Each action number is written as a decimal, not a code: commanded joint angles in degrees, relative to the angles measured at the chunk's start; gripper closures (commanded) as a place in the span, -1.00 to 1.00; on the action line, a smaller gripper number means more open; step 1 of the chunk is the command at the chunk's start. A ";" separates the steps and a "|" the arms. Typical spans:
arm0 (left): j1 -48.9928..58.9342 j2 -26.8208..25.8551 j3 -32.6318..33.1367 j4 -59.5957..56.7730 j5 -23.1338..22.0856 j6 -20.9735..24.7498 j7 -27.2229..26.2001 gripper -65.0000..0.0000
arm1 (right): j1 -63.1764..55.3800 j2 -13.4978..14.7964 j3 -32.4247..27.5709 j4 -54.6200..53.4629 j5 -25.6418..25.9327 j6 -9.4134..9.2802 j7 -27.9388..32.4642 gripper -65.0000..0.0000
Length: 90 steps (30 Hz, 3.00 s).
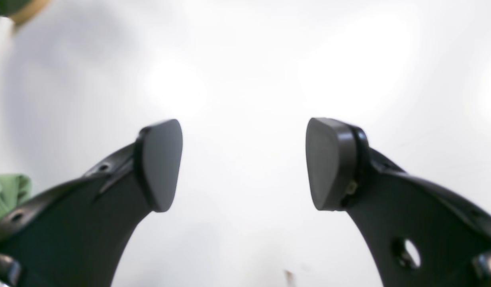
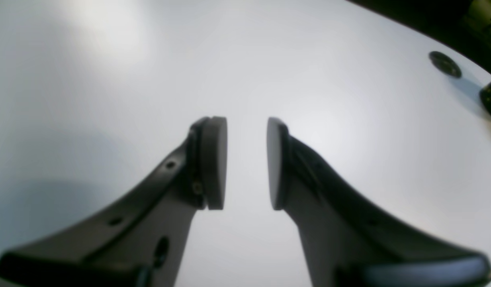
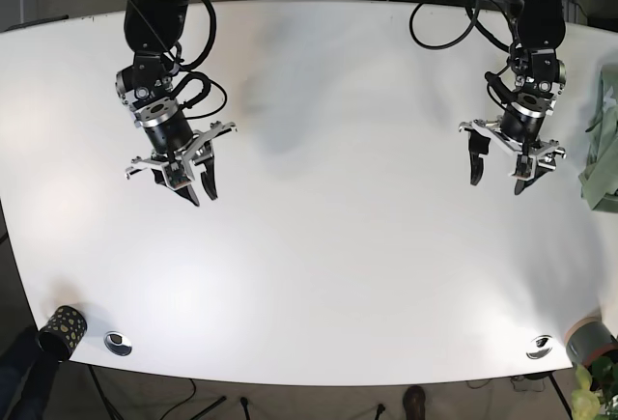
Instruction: Fold the T-shirt properly
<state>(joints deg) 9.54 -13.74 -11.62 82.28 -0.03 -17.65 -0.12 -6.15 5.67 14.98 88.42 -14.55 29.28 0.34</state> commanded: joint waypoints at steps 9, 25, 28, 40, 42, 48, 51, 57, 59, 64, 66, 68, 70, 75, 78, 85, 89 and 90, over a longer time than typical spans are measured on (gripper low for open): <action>14.68 5.87 0.23 14.64 -0.54 0.73 -1.42 -0.35 | -11.83 3.95 0.18 4.19 12.04 -2.77 3.75 0.51; 41.40 16.95 -4.08 29.50 -0.89 0.64 3.59 -0.37 | -38.64 5.80 3.35 15.18 25.75 -2.68 3.57 0.52; 45.18 17.21 -4.69 29.68 -0.98 0.64 3.86 -0.37 | -43.65 6.86 4.49 15.80 27.78 -2.60 3.66 0.51; 54.94 17.21 -4.69 22.55 -0.80 0.64 4.21 -0.37 | -59.12 8.17 3.70 13.42 30.33 -2.33 3.13 0.51; 54.94 17.12 -4.69 17.37 -0.80 0.64 4.12 -0.36 | -59.30 8.44 1.15 9.82 30.24 -2.33 3.22 0.51; 48.61 16.86 -4.60 4.53 -0.54 0.64 3.86 -0.35 | -54.20 11.60 -6.24 -3.02 30.24 -2.60 3.40 0.52; 44.75 15.72 -4.60 -1.62 -0.54 0.64 3.86 -0.35 | -50.42 11.69 -8.87 -8.99 30.15 -2.77 3.40 0.52; 36.66 14.22 -4.34 -14.02 -0.27 0.73 3.86 -0.35 | -43.56 11.69 -12.74 -18.66 30.15 -2.77 3.40 0.52; 33.84 13.34 -4.34 -18.41 1.75 0.81 3.86 -0.35 | -41.10 11.69 -14.06 -21.83 30.15 -2.77 3.13 0.52; 26.46 13.08 -4.43 -30.63 6.49 0.81 2.89 -0.35 | -35.30 11.43 -16.35 -30.00 28.13 -2.86 3.31 0.51; 24.44 12.99 -4.43 -34.32 6.58 0.81 1.57 -0.35 | -32.92 11.25 -17.05 -33.26 26.37 -2.86 3.40 0.52; 22.33 12.90 -4.43 -38.46 6.58 0.90 1.04 -0.35 | -30.29 10.37 -17.49 -36.77 24.70 -2.86 3.40 0.51; 20.39 12.81 -4.43 -41.71 6.58 1.17 1.04 -0.35 | -28.26 9.41 -17.49 -39.59 23.47 -2.86 3.40 0.51; 15.03 12.73 -4.34 -49.71 8.25 5.91 0.87 -0.35 | -23.43 8.53 -17.58 -46.09 20.30 -2.86 3.40 0.51; 13.01 12.90 -4.34 -53.40 10.63 7.76 -0.80 -0.35 | -21.14 8.35 -17.75 -49.26 19.95 -2.86 3.40 0.51; 6.33 12.90 -4.34 -64.13 11.33 11.36 -1.86 -0.35 | -14.90 6.94 -17.84 -57.08 19.78 -2.86 3.31 0.51; 4.13 12.81 -4.34 -67.91 11.33 11.36 -1.86 -0.35 | -12.44 6.94 -17.84 -60.16 19.78 -2.86 3.40 0.51; 3.69 12.81 -4.34 -67.91 11.33 11.36 -1.86 -0.35 | -12.09 6.94 -17.84 -60.16 19.78 -2.86 3.40 0.51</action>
<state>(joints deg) 13.08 -0.54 -15.88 14.59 11.35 -6.42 -1.89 -17.98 11.66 -3.01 28.49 4.93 26.11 3.40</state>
